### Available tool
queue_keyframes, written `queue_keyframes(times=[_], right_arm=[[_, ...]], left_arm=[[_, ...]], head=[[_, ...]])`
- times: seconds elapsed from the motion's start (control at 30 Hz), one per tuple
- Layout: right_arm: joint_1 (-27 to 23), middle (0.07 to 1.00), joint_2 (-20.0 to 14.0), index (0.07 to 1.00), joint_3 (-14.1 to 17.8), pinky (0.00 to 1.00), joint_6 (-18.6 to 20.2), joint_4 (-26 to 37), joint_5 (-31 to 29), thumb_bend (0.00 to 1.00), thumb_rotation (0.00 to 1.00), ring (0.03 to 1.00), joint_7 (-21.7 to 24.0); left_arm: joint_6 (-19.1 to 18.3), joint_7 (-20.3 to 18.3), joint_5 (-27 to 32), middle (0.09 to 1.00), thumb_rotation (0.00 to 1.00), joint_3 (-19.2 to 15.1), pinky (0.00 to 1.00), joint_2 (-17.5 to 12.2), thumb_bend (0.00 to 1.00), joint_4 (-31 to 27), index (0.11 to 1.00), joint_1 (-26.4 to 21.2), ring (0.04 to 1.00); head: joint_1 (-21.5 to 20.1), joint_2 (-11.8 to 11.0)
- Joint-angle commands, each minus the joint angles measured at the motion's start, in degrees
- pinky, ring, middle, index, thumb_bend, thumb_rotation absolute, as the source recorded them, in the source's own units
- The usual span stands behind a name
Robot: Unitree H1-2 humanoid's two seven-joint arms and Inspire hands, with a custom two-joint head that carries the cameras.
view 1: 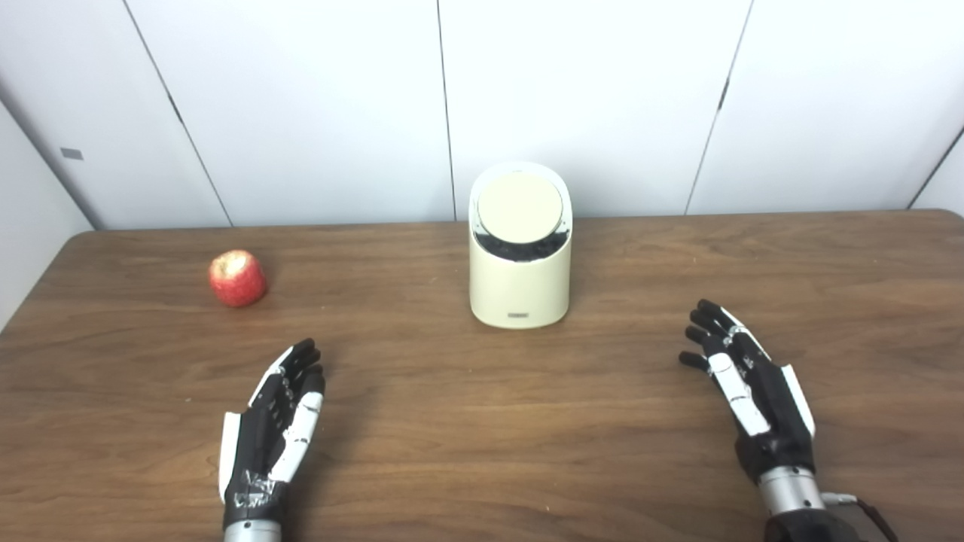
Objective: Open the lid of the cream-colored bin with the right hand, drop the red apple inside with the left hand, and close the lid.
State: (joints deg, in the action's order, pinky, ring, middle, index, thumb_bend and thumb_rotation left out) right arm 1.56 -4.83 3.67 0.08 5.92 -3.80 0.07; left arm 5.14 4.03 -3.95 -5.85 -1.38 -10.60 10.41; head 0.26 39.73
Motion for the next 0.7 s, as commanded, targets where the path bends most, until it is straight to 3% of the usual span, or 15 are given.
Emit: queue_keyframes(times=[0.0,0.43,0.67], right_arm=[[-0.2,0.854,0.0,0.831,0.0,0.72,0.1,0.0,-0.6,0.37,0.65,0.843,0.7],[-0.2,0.855,0.0,0.826,-0.1,0.71,0.2,0.0,-0.8,0.37,0.65,0.845,0.7],[-0.1,0.854,0.0,0.827,-0.2,0.71,-0.7,-1.3,-0.4,0.40,0.65,0.838,0.6]], left_arm=[[1.3,0.4,0.0,0.847,0.63,0.2,0.81,0.4,0.50,0.4,0.861,0.6,0.830],[0.9,0.5,-0.1,0.844,0.62,0.1,0.81,0.5,0.50,0.1,0.857,0.6,0.828],[2.2,0.3,-0.5,0.848,0.66,0.4,0.82,0.1,0.50,1.6,0.863,0.7,0.833]], head=[[0.1,0.0],[0.1,0.0],[-0.1,-3.2]])
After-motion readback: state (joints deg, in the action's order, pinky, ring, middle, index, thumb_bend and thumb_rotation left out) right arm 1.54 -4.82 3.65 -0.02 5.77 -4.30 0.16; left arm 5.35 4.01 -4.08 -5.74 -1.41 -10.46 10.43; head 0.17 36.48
